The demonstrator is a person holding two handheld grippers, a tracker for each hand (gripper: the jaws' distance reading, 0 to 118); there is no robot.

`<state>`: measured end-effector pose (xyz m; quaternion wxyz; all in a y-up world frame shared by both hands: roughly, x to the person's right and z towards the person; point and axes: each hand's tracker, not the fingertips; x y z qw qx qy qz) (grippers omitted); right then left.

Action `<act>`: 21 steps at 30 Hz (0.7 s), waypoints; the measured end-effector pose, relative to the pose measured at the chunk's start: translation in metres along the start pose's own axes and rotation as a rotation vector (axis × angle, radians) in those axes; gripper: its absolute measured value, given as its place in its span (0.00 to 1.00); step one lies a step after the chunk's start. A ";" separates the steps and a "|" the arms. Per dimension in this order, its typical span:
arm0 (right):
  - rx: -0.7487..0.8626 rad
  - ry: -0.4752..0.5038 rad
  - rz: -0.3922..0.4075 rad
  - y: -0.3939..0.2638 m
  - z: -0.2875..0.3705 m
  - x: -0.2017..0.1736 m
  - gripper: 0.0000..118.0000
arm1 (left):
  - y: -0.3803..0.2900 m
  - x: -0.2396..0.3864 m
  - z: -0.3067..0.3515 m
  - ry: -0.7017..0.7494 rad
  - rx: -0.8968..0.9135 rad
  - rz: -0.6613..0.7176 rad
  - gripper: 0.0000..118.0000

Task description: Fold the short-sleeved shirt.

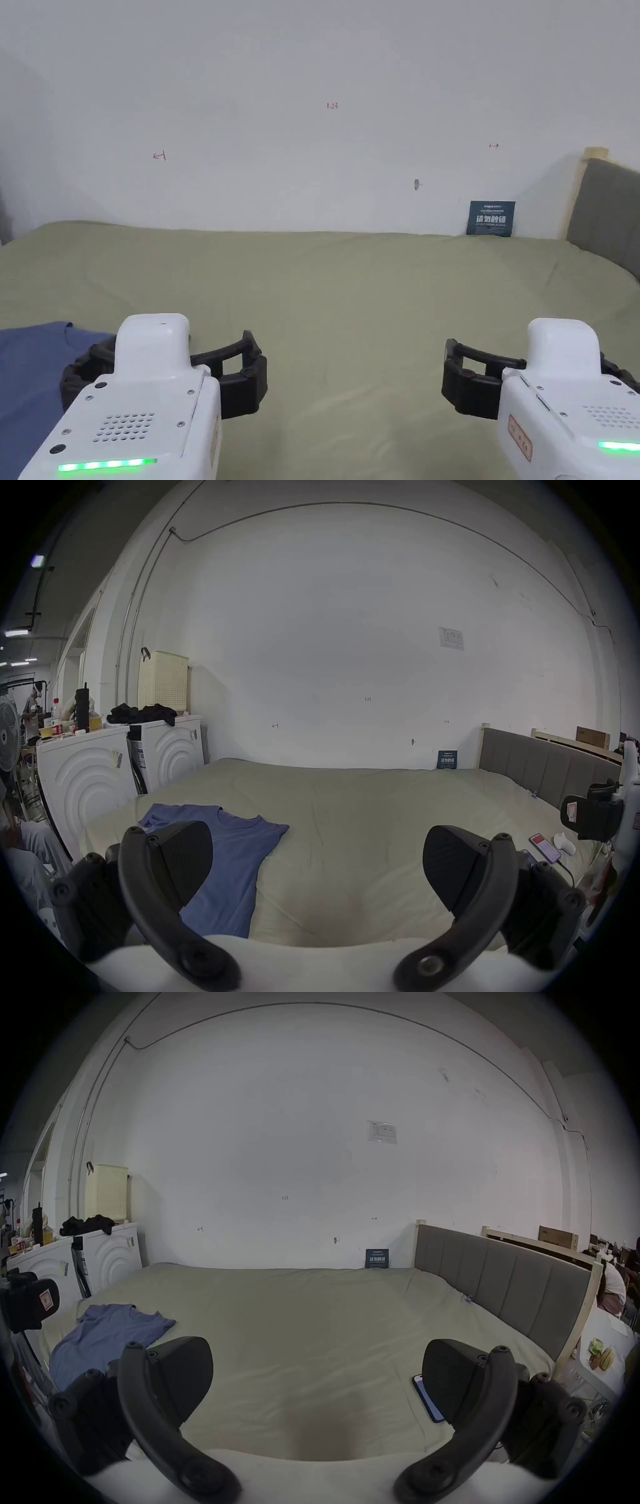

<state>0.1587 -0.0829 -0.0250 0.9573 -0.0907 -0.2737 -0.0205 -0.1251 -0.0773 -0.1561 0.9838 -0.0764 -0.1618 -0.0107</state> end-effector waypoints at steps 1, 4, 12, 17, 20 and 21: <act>-0.003 -0.004 0.008 0.000 0.000 -0.001 1.00 | 0.000 0.001 0.000 0.004 0.002 -0.003 1.00; -0.041 0.021 0.039 0.000 0.001 -0.001 0.95 | 0.001 0.004 0.000 0.014 -0.016 -0.038 0.91; -0.078 0.028 0.084 -0.009 0.002 -0.006 0.03 | -0.011 0.001 -0.002 0.016 -0.025 -0.038 0.00; -0.060 0.084 0.073 0.003 0.004 -0.030 0.02 | -0.003 -0.021 0.006 0.061 -0.033 -0.017 0.00; -0.029 0.194 0.052 0.012 0.004 -0.061 0.02 | 0.010 -0.047 0.025 0.140 -0.007 -0.010 0.00; -0.028 0.228 0.064 0.016 0.003 -0.074 0.02 | 0.013 -0.057 0.032 0.171 0.000 -0.014 0.00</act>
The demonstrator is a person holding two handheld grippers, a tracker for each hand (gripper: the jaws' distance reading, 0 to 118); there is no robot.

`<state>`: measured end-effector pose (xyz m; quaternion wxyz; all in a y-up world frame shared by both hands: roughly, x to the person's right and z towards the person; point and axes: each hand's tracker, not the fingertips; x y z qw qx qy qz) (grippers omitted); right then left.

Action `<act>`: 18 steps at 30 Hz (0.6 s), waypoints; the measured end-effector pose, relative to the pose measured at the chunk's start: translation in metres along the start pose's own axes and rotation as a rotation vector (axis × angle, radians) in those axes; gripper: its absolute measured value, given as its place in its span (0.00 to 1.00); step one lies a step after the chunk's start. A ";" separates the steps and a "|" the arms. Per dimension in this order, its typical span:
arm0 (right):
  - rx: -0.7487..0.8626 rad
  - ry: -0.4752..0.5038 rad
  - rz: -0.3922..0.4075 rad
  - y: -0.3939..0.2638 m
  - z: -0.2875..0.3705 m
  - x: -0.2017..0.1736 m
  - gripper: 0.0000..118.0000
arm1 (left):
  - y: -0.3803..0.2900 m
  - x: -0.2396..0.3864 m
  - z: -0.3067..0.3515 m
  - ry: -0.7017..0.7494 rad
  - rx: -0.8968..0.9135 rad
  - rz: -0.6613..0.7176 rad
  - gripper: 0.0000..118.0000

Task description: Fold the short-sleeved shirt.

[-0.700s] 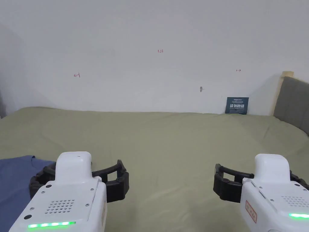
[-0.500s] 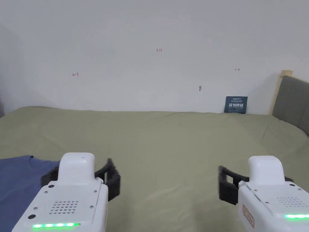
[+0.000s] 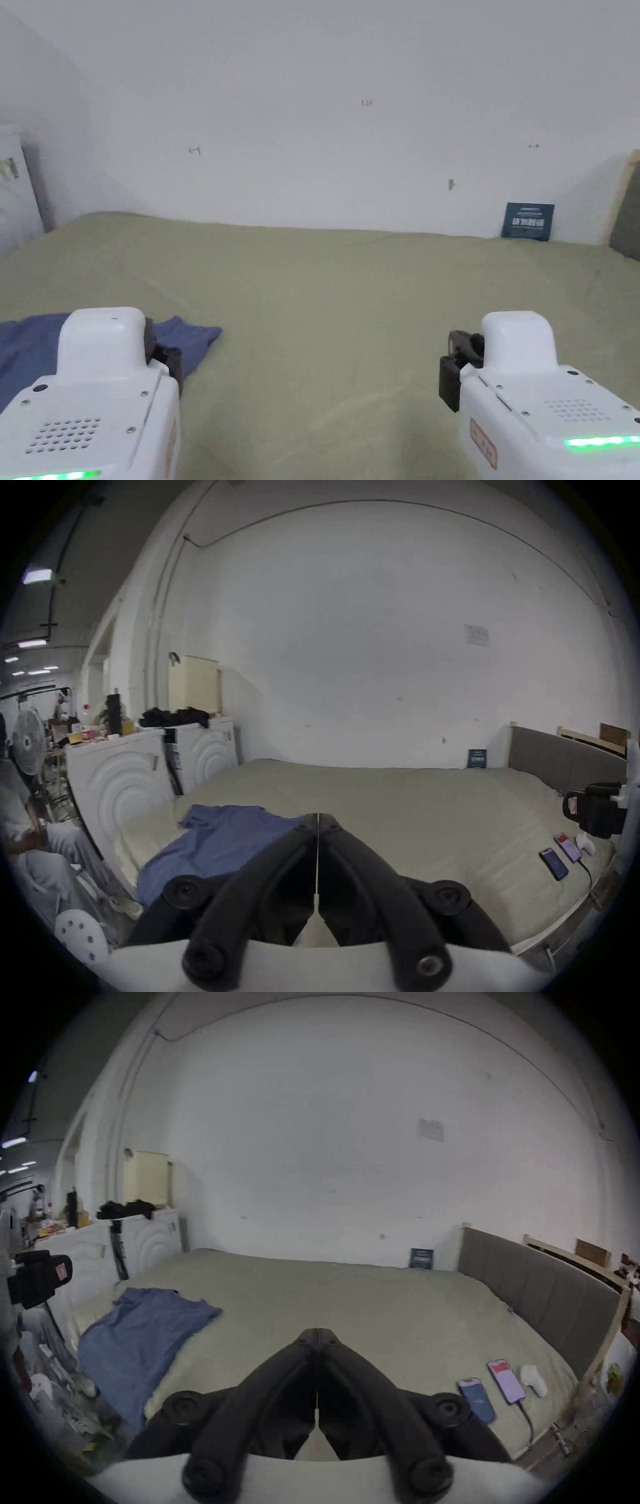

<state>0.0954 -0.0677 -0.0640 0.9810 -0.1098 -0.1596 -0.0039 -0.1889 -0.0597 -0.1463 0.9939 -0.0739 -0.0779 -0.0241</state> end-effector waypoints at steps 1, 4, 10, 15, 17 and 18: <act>-0.005 0.033 0.012 0.003 -0.004 -0.015 0.02 | 0.003 -0.012 0.006 0.030 0.005 -0.003 0.00; -0.010 0.178 0.019 0.010 -0.014 -0.058 0.01 | 0.012 -0.050 0.026 0.131 0.013 0.003 0.00; -0.025 0.383 0.052 0.009 -0.024 -0.129 0.01 | 0.011 -0.109 0.055 0.286 -0.004 0.025 0.00; -0.049 0.420 0.043 0.002 -0.037 -0.140 0.01 | 0.006 -0.128 0.044 0.300 -0.072 0.040 0.00; -0.063 0.414 0.038 0.001 -0.045 -0.131 0.01 | 0.010 -0.133 0.025 0.280 -0.102 0.028 0.00; -0.069 0.402 0.032 0.000 -0.049 -0.126 0.01 | 0.013 -0.135 0.012 0.268 -0.105 0.014 0.00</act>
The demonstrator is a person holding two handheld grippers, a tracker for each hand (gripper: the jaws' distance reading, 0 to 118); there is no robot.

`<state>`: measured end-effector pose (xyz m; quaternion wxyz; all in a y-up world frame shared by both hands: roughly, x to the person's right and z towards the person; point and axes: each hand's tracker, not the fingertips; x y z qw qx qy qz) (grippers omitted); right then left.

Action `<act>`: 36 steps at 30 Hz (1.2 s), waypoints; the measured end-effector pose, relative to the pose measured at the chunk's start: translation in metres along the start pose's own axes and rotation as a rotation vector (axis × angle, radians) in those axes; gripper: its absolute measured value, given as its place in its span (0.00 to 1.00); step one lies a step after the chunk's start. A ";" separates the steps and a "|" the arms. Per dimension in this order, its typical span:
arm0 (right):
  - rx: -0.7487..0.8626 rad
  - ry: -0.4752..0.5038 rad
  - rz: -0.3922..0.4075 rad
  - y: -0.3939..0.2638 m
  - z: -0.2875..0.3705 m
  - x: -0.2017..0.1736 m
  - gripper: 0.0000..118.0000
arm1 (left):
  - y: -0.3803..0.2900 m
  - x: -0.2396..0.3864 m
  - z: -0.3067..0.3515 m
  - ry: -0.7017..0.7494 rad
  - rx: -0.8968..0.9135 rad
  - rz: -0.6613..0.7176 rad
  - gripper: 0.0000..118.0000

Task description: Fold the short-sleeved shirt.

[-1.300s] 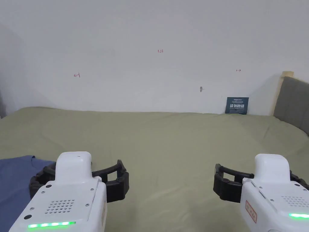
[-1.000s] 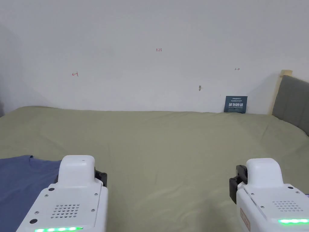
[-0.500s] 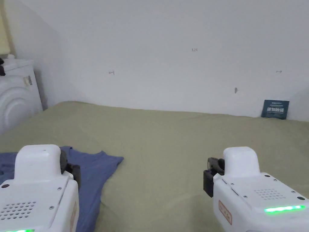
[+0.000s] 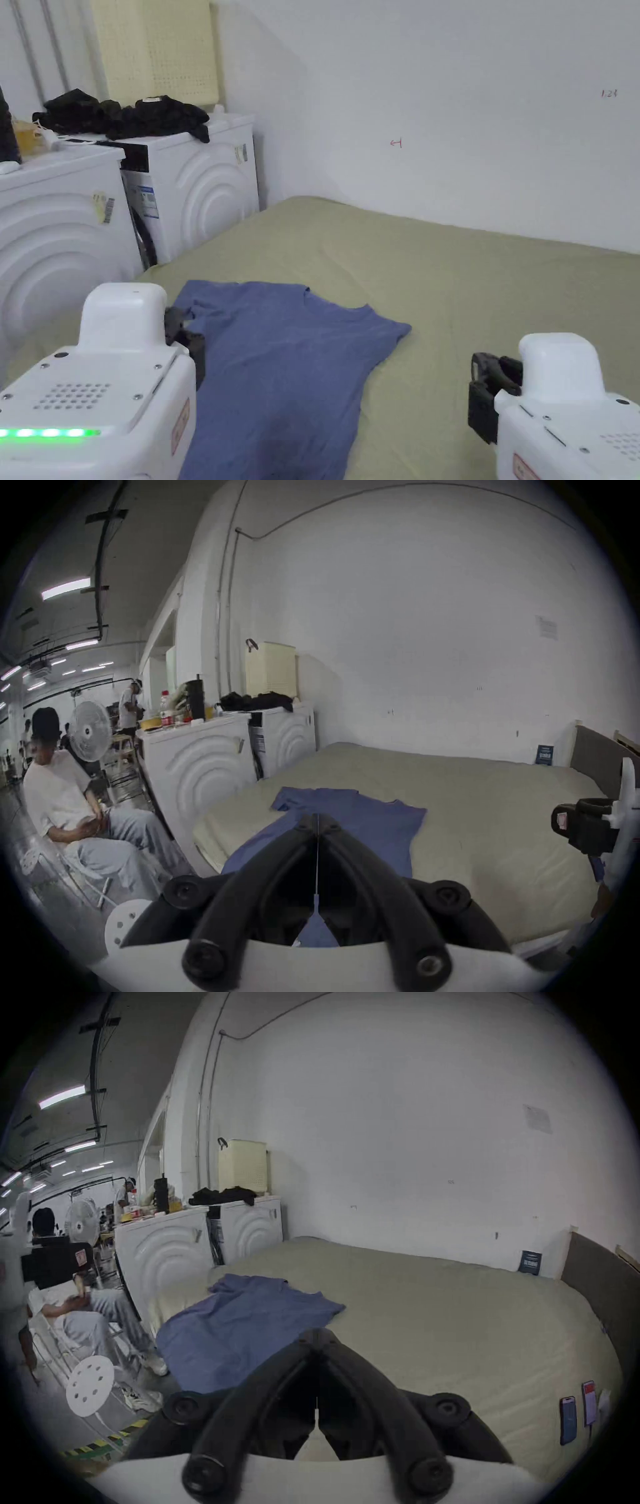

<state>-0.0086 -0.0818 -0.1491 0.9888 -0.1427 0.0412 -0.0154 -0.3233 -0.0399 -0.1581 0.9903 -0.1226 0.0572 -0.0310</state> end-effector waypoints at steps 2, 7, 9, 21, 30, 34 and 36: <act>-0.010 -0.032 -0.017 -0.002 -0.004 0.019 0.01 | 0.016 0.008 -0.039 -0.060 -0.039 -0.028 0.00; -0.053 -0.139 -0.042 -0.007 -0.021 0.070 0.01 | 0.049 0.041 -0.179 -0.314 -0.223 0.013 0.00; -0.084 -0.180 -0.047 -0.010 -0.027 0.090 0.01 | 0.047 0.066 -0.247 -0.406 -0.372 0.044 0.00; -0.222 -0.230 -0.155 -0.056 -0.074 0.173 0.02 | -0.054 0.188 -0.444 -0.621 -0.705 -0.269 0.96; -0.295 -0.184 -0.181 -0.092 -0.086 0.175 0.02 | -0.107 0.194 -0.500 -0.459 -0.791 -0.251 0.76; -0.314 -0.192 -0.179 -0.099 -0.088 0.172 0.02 | -0.111 0.193 -0.480 -0.483 -0.665 -0.247 0.00; -0.313 -0.190 -0.187 -0.100 -0.088 0.171 0.02 | -0.107 0.190 -0.471 -0.465 -0.618 -0.259 0.00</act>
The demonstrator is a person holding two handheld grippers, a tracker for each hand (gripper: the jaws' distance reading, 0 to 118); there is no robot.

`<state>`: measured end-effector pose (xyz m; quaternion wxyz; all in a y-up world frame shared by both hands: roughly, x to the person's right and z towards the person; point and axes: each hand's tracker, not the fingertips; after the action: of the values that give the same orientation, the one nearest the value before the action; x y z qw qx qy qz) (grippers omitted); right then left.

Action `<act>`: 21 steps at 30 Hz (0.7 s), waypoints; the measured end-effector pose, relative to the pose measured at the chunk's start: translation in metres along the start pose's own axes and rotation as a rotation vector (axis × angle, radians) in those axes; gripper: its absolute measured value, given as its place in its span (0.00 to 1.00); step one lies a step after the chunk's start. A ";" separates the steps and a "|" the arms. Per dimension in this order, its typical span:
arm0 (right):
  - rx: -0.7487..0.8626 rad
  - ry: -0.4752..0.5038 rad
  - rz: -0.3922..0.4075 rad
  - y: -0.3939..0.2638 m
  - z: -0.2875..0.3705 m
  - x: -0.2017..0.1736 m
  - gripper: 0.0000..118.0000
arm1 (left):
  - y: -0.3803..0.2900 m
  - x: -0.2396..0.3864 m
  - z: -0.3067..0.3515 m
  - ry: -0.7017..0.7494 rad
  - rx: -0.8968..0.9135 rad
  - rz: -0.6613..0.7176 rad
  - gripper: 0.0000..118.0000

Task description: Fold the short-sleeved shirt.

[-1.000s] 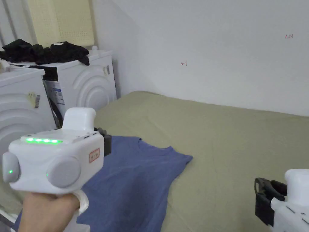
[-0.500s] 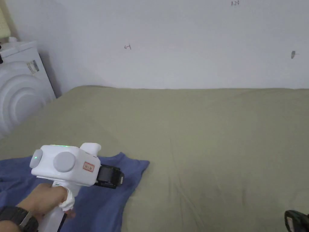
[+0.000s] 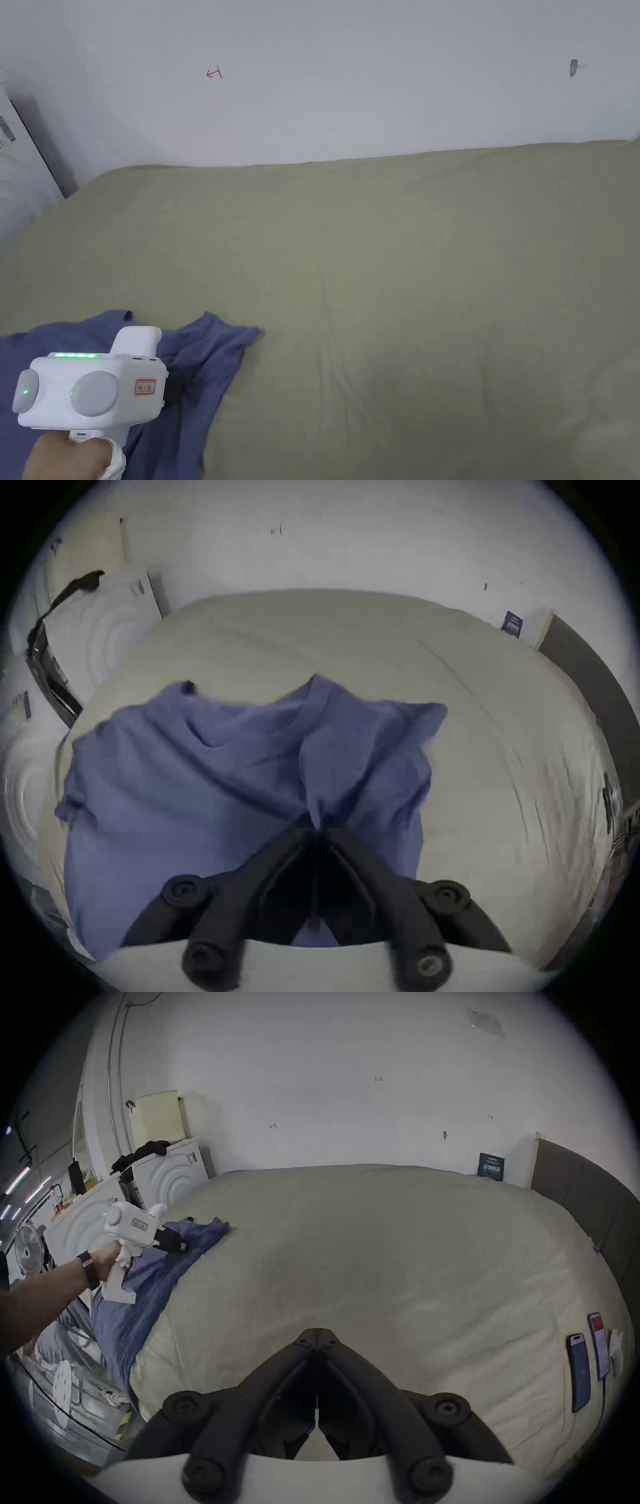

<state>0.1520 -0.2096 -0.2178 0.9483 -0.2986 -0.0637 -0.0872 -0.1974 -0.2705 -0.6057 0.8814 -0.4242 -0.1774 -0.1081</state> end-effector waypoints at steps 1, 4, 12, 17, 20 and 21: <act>-0.001 0.005 -0.005 0.000 0.001 -0.001 0.02 | -0.002 -0.006 0.000 -0.061 0.010 0.036 0.00; 0.003 0.010 -0.003 -0.002 0.008 -0.003 0.02 | -0.001 -0.007 0.010 -0.073 0.025 0.070 0.00; 0.036 0.008 -0.045 0.001 0.032 0.009 0.02 | 0.047 0.063 0.055 -0.245 0.117 -0.043 0.00; 0.041 -0.012 -0.066 -0.003 0.052 0.020 0.02 | 0.081 0.166 0.070 -0.474 0.195 -0.125 0.00; 0.050 -0.029 -0.089 -0.007 0.068 0.031 0.02 | 0.100 0.251 0.073 -0.584 0.202 -0.224 0.00; 0.055 -0.037 -0.096 -0.008 0.075 0.035 0.02 | 0.104 0.281 0.074 -0.619 0.205 -0.264 0.00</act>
<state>0.1793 -0.1774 -0.1463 0.9495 -0.2706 -0.0979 -0.1253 0.0783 -0.1595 -0.5228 0.8023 -0.3196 -0.4994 -0.0690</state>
